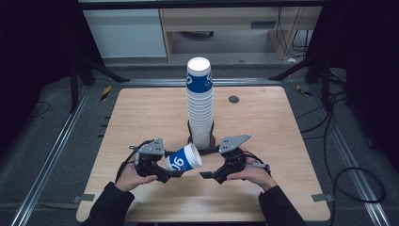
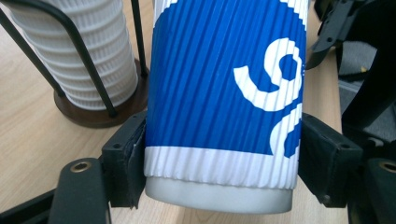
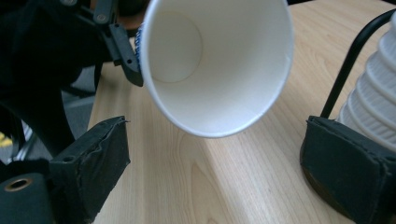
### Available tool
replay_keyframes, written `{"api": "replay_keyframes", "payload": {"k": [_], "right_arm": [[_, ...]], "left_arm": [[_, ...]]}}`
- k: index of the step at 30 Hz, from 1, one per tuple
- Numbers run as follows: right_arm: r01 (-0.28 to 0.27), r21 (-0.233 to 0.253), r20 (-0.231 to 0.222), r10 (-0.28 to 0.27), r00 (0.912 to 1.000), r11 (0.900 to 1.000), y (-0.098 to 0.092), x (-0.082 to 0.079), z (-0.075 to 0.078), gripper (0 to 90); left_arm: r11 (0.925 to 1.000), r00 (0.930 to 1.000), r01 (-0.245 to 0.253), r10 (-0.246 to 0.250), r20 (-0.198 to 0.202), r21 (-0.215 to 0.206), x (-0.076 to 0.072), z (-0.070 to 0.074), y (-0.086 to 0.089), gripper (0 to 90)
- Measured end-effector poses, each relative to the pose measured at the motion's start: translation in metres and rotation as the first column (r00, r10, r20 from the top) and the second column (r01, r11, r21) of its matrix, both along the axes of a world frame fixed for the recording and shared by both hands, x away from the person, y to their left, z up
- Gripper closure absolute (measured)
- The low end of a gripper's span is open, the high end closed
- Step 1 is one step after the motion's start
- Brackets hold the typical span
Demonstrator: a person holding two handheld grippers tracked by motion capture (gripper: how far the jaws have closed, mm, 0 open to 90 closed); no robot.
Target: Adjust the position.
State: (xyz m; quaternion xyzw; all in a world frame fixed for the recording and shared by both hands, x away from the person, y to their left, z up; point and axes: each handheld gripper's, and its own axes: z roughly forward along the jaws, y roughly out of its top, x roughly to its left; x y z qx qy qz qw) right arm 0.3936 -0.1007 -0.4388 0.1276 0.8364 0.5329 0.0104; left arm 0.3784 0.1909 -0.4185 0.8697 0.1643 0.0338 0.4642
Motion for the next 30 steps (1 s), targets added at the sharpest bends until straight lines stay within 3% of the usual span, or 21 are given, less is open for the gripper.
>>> {"api": "replay_keyframes", "payload": {"k": [7, 18, 30], "right_arm": [[0.007, 0.101, -0.030, -0.004, 0.9995, 0.995, -0.005, 0.000, 0.007, 8.4], [-0.009, 0.175, -0.070, 0.021, 0.9973, 0.985, -0.003, -0.001, 0.011, 9.4], [-0.034, 0.180, -0.139, 0.060, 0.9884, 0.983, 0.004, -0.001, 0.007, 11.9]], "left_arm": [[0.9976, 0.9994, 0.010, -0.007, 0.035, -0.069, -0.005, 0.006, -0.002, 26.3], [0.9980, 0.9966, 0.031, -0.027, 0.078, -0.055, -0.013, 0.004, -0.017, 26.3], [0.9983, 0.9946, 0.056, -0.054, 0.089, -0.020, -0.018, 0.000, -0.028, 26.3]]}}
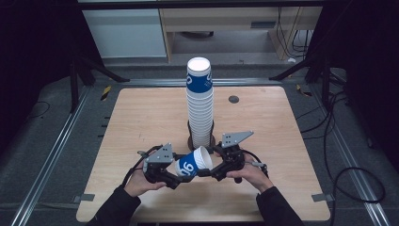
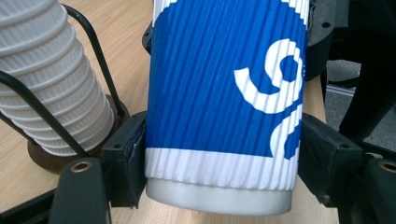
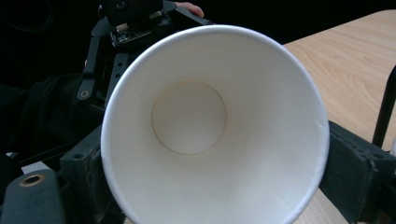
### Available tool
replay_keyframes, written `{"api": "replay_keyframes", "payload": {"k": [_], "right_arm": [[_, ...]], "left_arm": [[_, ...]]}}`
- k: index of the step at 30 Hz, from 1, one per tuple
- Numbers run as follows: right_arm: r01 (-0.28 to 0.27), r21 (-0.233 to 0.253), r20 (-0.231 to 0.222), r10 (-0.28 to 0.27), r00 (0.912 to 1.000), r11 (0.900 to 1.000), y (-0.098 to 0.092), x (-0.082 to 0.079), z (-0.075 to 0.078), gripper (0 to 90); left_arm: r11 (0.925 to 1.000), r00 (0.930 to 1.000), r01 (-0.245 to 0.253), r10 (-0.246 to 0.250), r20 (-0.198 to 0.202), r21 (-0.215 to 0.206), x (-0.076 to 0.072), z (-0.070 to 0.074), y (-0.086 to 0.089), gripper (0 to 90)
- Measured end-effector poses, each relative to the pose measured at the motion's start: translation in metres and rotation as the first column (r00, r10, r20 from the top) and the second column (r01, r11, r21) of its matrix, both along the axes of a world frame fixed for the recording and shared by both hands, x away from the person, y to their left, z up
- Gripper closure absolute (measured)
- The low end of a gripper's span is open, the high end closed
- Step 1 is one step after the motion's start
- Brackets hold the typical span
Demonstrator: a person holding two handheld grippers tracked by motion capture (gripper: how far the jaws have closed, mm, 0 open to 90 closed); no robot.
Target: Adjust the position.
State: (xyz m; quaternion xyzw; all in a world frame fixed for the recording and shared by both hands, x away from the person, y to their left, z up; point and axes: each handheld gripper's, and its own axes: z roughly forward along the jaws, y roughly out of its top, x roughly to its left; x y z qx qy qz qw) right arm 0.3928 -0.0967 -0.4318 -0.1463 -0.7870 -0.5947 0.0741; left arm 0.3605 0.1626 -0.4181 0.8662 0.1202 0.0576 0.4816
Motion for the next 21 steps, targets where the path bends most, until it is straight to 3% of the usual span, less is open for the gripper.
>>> {"api": "replay_keyframes", "payload": {"k": [5, 12, 16, 19, 21], "right_arm": [[-0.009, 0.004, -0.023, 0.009, 0.9997, 1.000, 0.000, 0.001, -0.002, 14.1], [0.002, -0.007, 0.006, -0.002, 1.0000, 1.000, -0.002, 0.000, 0.000, 15.9], [0.009, -0.066, 0.043, -0.006, 0.9991, 0.998, -0.002, 0.000, 0.002, 15.7], [0.010, -0.141, 0.084, 0.002, 0.9965, 0.990, 0.001, -0.003, 0.001, 15.4], [0.000, -0.166, 0.086, 0.014, 0.9962, 0.986, 0.004, -0.004, -0.001, 15.3]], "left_arm": [[1.0000, 1.0000, 0.002, -0.002, -0.005, 0.004, 0.001, 0.000, 0.000, 26.3], [0.9999, 0.9992, 0.001, -0.001, -0.040, 0.016, 0.003, -0.001, 0.000, 21.4], [0.9982, 0.9960, 0.013, -0.008, -0.089, 0.059, 0.006, -0.005, 0.001, 17.7], [0.9928, 0.9933, 0.021, -0.007, -0.116, 0.118, 0.009, -0.010, -0.002, 17.7], [0.9876, 0.9920, 0.035, -0.015, -0.126, 0.153, 0.009, -0.014, -0.005, 17.9]]}}
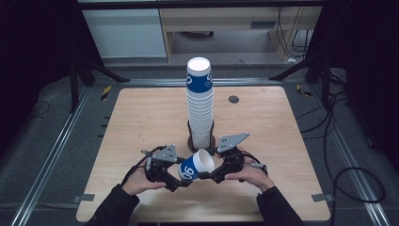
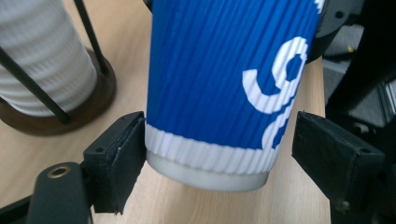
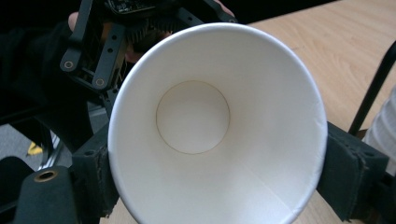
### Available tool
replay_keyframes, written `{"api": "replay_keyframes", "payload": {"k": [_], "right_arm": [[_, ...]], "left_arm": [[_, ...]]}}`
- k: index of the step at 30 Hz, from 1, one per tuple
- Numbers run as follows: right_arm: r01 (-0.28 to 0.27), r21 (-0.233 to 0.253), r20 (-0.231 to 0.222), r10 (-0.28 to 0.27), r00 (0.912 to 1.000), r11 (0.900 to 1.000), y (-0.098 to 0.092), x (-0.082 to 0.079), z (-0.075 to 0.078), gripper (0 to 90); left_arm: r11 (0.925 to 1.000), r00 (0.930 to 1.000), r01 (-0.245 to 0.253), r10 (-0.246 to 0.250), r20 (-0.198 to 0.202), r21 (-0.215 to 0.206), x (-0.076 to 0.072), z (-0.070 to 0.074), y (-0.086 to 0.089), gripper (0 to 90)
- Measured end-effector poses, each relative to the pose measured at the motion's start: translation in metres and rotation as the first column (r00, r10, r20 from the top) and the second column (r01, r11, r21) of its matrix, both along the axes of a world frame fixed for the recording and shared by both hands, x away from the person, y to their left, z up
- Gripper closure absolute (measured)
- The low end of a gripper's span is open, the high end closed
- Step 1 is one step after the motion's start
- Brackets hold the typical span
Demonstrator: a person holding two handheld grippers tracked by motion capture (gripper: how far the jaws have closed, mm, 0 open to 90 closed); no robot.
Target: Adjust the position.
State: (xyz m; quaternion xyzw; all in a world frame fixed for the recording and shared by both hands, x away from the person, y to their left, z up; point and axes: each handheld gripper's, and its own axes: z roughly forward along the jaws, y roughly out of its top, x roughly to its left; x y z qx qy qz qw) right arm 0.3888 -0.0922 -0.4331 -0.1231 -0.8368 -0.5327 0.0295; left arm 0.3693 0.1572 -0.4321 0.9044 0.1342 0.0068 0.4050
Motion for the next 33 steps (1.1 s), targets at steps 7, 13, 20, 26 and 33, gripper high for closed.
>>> {"api": "replay_keyframes", "payload": {"k": [7, 13, 20, 26, 33], "right_arm": [[-0.071, -0.076, 0.024, 0.073, 0.9970, 0.995, 0.013, -0.006, -0.006, 15.1], [-0.095, -0.114, 0.033, 0.099, 0.9945, 0.989, 0.018, -0.008, -0.009, 14.8], [-0.029, -0.053, 0.041, 0.031, 0.9986, 0.998, 0.013, -0.003, -0.005, 8.1], [0.054, 0.060, 0.037, -0.056, 0.9978, 0.997, -0.002, 0.002, 0.005, 8.0], [0.089, 0.145, 0.000, -0.090, 0.9960, 0.985, -0.007, 0.005, 0.008, 9.5]], "left_arm": [[0.9954, 0.9977, 0.054, -0.051, -0.045, 0.079, -0.001, -0.010, -0.009, 22.1], [0.9928, 0.9960, 0.072, -0.067, -0.059, 0.095, -0.001, -0.013, -0.011, 26.5], [0.9987, 0.9996, 0.023, -0.022, -0.019, 0.045, 0.002, -0.007, -0.004, 26.6], [0.9942, 0.9971, -0.074, 0.075, 0.014, -0.079, 0.006, 0.000, 0.010, 26.6], [0.9742, 0.9887, -0.126, 0.139, 0.057, -0.187, 0.002, 0.007, 0.013, 26.5]]}}
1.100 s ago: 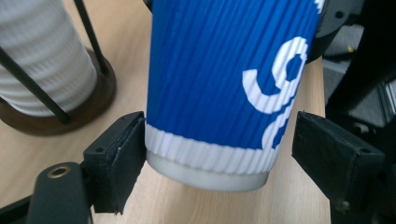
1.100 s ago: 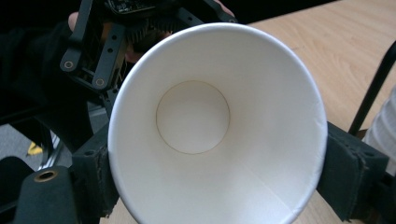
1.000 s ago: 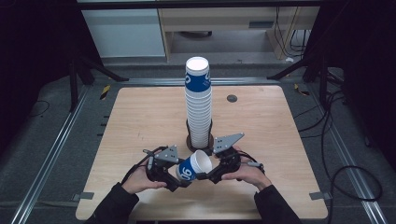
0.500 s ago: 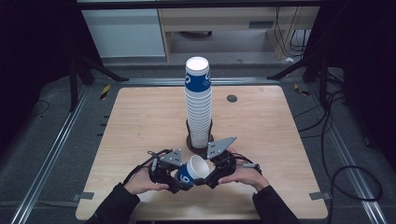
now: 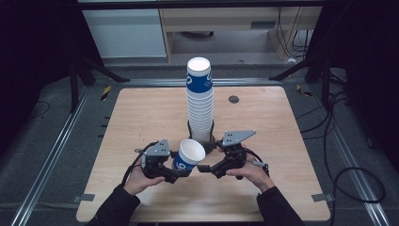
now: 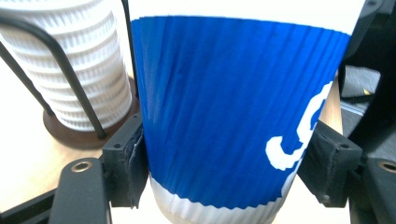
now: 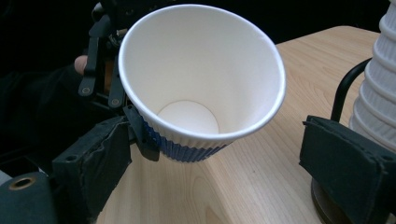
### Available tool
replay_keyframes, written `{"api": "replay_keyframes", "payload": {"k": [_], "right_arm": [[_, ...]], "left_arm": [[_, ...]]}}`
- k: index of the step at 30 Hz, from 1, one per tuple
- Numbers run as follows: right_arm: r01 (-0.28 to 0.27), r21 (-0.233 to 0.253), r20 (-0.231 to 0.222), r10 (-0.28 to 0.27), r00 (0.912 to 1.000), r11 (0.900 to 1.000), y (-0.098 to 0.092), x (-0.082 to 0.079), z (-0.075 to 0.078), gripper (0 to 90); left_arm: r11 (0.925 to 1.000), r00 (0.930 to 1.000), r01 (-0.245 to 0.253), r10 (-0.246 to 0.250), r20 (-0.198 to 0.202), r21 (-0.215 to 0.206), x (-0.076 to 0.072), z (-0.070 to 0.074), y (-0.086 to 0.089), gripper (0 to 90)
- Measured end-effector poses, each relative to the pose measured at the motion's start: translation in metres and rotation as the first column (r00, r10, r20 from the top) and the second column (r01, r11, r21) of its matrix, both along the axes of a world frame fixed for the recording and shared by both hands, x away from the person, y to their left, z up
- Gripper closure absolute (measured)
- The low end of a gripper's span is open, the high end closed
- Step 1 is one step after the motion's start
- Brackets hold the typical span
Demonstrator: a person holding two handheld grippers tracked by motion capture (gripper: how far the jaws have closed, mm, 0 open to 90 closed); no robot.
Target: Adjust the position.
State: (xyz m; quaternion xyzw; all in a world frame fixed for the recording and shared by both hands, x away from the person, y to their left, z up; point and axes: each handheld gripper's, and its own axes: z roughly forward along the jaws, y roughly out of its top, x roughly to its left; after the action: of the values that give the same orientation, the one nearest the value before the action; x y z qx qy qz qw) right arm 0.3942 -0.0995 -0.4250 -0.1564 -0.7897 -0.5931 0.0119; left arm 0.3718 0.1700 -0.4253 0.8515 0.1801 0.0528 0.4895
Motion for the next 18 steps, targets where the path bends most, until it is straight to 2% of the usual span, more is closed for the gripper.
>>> {"api": "replay_keyframes", "payload": {"k": [4, 18], "right_arm": [[-0.007, 0.025, -0.004, 0.007, 1.0000, 1.000, 0.003, -0.002, 0.001, 11.1], [-0.020, 0.050, -0.035, 0.021, 0.9992, 0.999, 0.017, -0.005, -0.006, 18.0]], "left_arm": [[0.9999, 0.9996, -0.015, 0.015, 0.023, -0.005, -0.005, 0.001, -0.007, 26.5], [0.9999, 0.9999, -0.012, 0.012, 0.005, 0.012, -0.009, -0.005, -0.019, 26.6]]}}
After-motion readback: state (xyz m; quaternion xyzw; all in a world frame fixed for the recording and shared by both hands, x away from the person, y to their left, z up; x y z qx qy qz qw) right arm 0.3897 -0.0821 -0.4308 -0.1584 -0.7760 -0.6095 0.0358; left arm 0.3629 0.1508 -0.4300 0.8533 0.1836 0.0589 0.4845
